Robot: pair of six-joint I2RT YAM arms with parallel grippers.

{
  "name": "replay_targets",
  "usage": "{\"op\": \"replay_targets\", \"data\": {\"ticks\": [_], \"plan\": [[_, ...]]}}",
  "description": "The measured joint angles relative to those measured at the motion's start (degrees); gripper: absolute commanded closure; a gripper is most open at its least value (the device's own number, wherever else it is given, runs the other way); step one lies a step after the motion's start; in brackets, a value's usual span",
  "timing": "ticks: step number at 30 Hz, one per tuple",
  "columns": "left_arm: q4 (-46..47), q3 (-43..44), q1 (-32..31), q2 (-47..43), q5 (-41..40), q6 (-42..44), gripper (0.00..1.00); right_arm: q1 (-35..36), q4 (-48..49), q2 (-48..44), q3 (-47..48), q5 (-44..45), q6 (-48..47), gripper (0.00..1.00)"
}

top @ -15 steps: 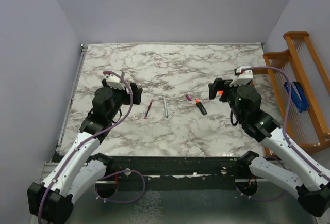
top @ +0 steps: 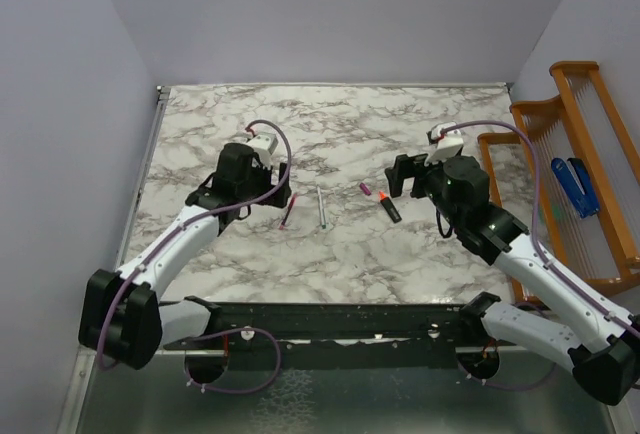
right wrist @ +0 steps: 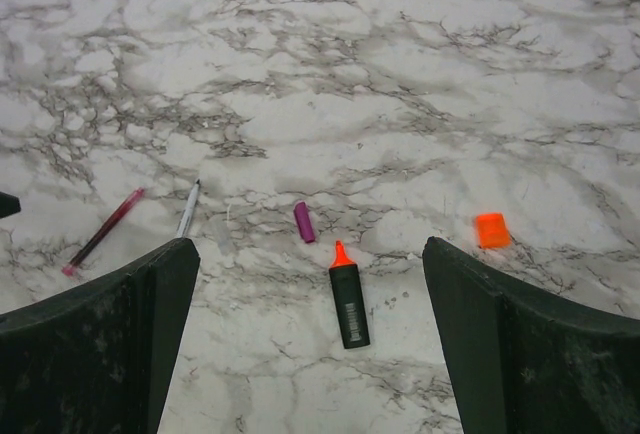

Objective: Insert the pens into the pen caps

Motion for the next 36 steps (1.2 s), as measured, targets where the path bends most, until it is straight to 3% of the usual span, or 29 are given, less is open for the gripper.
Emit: {"op": "replay_targets", "data": {"ticks": [2,12,17,30,36], "plan": [[-2.69,0.35,0.0,3.82,0.74,0.09,0.23,0.0,-0.24,0.83,0.0,-0.76,0.0,0.0],[-10.1,1.66,0.0,12.74,2.4,0.22,0.35,0.0,-0.74,0.26,0.0,-1.51,0.02,0.0],[-11.06,1.92,-0.07,14.84,5.05,0.59,0.51,0.0,-0.74,-0.2,-0.02,-1.49,0.02,0.0],[-12.57,5.27,-1.09,23.12,6.05,0.96,0.53,0.0,-0.74,-0.24,-0.46,-1.27,-0.04,0.0],[-12.9,7.69,-2.45,25.81,5.44,1.53,0.61,0.0,-0.76,-0.39,-0.85,-0.61,-0.07,0.0]]}}
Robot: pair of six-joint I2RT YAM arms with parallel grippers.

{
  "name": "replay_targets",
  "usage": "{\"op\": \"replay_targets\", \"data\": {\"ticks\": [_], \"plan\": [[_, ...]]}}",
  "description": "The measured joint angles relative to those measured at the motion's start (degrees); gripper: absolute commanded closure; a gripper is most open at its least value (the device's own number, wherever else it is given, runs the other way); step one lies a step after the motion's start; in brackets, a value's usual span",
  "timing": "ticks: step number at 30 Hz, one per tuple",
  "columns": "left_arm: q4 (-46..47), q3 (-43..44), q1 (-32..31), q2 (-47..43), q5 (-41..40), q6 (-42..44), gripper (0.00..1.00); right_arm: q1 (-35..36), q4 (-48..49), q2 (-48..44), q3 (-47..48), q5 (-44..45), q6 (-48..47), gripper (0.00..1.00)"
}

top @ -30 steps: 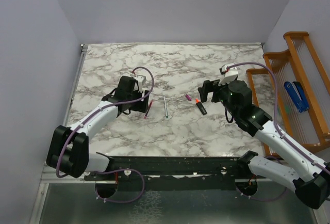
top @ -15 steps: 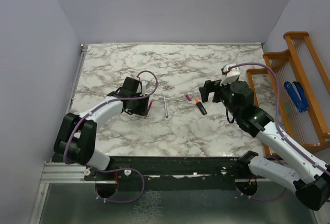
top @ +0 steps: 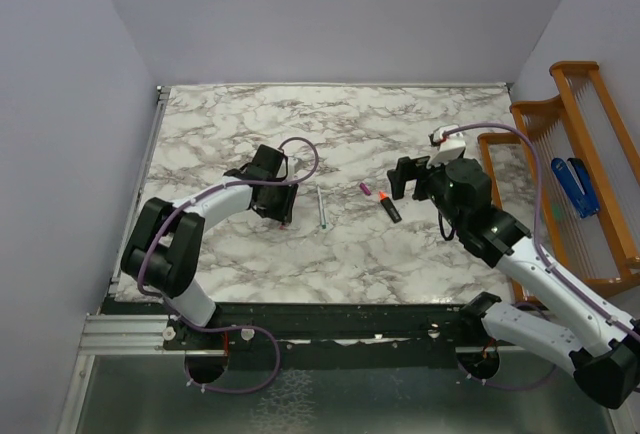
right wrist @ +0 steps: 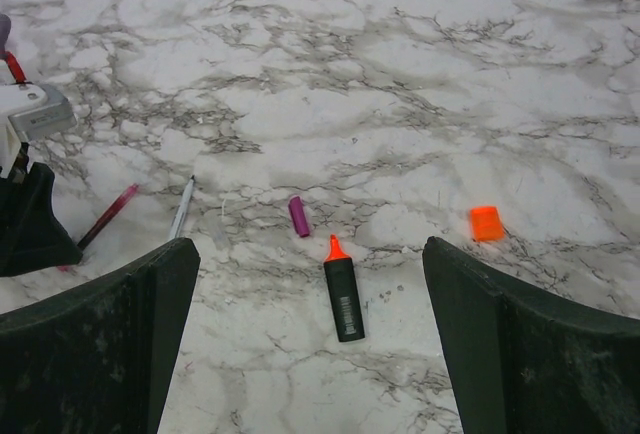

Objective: Insert the pens into the pen caps

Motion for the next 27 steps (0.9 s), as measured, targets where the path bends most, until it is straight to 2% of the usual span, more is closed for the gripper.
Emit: {"op": "replay_targets", "data": {"ticks": [6,9,11,13,22,27], "plan": [[-1.53,1.11,-0.48,2.43,-2.47,0.31,0.66,0.0,0.0,-1.22,-0.13,0.74,-0.31,0.0],[-2.23,1.81,-0.74,3.19,-3.87,0.33,0.73,0.0,-0.02,-1.86,-0.15,1.07,-0.61,0.0],[-2.62,2.25,-0.94,3.56,-4.33,0.37,0.84,0.0,-0.04,-2.25,-0.15,1.33,-0.85,0.0],[-2.93,3.02,-1.16,4.33,-4.9,0.39,0.99,0.0,-0.11,-2.62,-0.17,1.64,-1.01,0.0],[-4.22,4.79,-2.49,5.66,-6.99,0.0,1.0,0.0,-1.4,-5.14,-0.48,2.64,-1.49,0.0],[-3.13,2.75,-2.67,3.34,-6.86,-0.26,1.0,0.0,-1.29,-5.27,-1.11,2.67,-0.11,0.0]]}}
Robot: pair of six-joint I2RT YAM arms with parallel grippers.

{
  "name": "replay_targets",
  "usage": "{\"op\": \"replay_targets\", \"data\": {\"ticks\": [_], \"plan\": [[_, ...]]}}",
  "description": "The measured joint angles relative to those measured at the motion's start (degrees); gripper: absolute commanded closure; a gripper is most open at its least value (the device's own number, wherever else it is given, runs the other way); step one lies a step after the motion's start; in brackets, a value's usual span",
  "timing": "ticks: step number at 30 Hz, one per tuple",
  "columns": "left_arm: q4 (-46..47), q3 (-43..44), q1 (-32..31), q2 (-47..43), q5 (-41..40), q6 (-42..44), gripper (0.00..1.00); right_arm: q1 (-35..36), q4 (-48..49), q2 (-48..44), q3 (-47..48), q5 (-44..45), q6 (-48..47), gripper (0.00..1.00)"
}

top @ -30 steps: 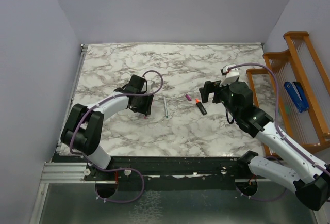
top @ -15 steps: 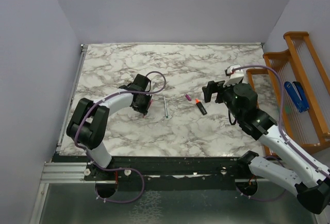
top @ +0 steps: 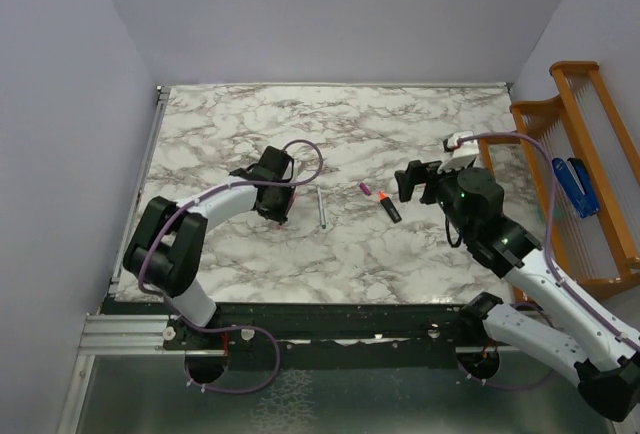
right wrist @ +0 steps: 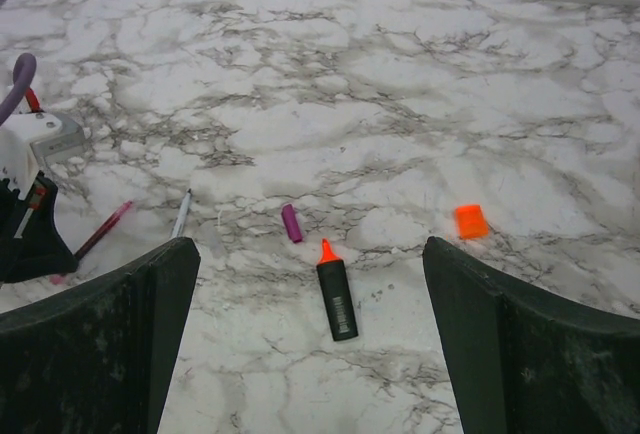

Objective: Insert the pens into the pen caps

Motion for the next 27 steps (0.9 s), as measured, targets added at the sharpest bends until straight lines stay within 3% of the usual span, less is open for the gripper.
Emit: {"op": "replay_targets", "data": {"ticks": [4,10,17,27], "plan": [[2.14,-2.67,0.11,-6.84,4.81,-1.38,1.0,0.0,4.96,-1.77,-5.79,-4.87,5.18,0.02],[11.72,-4.83,0.09,-18.93,14.71,-3.65,1.0,0.0,23.98,1.64,-16.65,-21.97,17.86,0.09],[18.01,-6.45,0.11,-24.65,25.03,-5.25,1.0,0.0,42.07,15.74,-16.68,-32.5,26.36,0.14],[22.8,-12.15,0.09,-29.49,32.17,-8.59,1.0,0.0,49.81,22.45,-9.97,-36.52,27.65,0.26]]}}
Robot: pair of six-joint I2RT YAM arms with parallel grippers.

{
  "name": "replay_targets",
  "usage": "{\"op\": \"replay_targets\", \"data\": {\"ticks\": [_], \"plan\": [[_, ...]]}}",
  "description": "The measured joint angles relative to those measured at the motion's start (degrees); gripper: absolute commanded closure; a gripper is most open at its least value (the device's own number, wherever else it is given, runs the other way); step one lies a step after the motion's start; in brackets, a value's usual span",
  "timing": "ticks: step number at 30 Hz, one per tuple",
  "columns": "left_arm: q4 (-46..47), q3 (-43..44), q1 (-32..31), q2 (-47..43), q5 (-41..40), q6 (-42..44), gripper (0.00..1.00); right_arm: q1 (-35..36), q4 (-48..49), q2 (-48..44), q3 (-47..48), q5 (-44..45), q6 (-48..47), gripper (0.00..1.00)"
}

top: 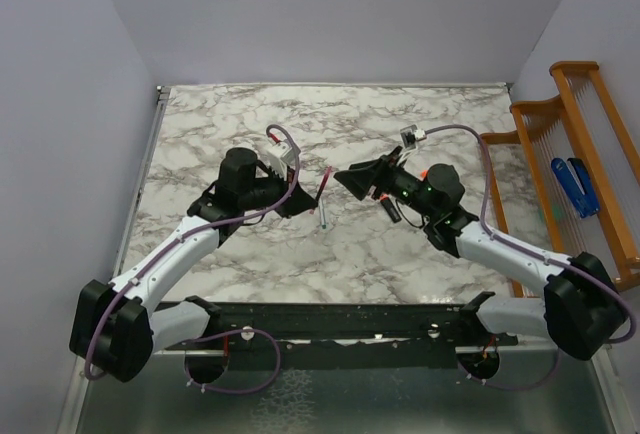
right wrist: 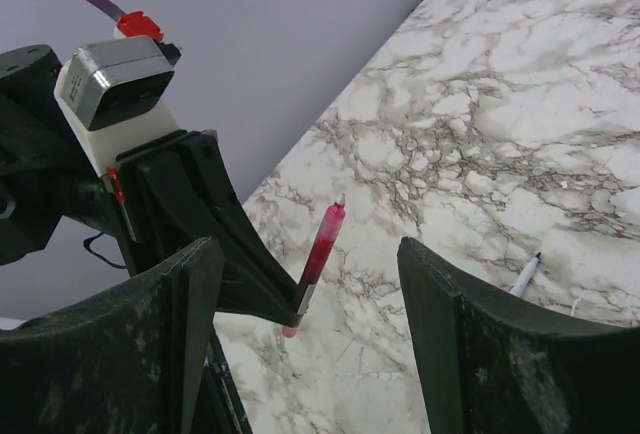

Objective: Insert the pens into the pen caps

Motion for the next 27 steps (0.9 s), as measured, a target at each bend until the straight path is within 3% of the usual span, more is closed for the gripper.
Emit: {"op": "replay_targets", "data": {"ticks": [21,24,25,27], "plan": [[6.08,-0.96,0.02,-1.01,4.52,-3.3,1.0,4.26,2.75,9.6,2.47,-0.55,-0.11,0.37],[6.03,-1.36,0.0,-1.01,4.57,-3.28,1.0,4.57,3.48,10.36,2.97,-0.55,-0.31,0.51],[6.03,-1.51,0.02,-1.01,4.57,-3.28,1.0,4.63,3.61,10.49,3.04,-0.55,-0.35,0.6],[5.99,-1.73,0.02,-1.01,4.59,-3.28,1.0,4.66,3.87,10.64,3.04,-0.55,-0.46,0.89]]}}
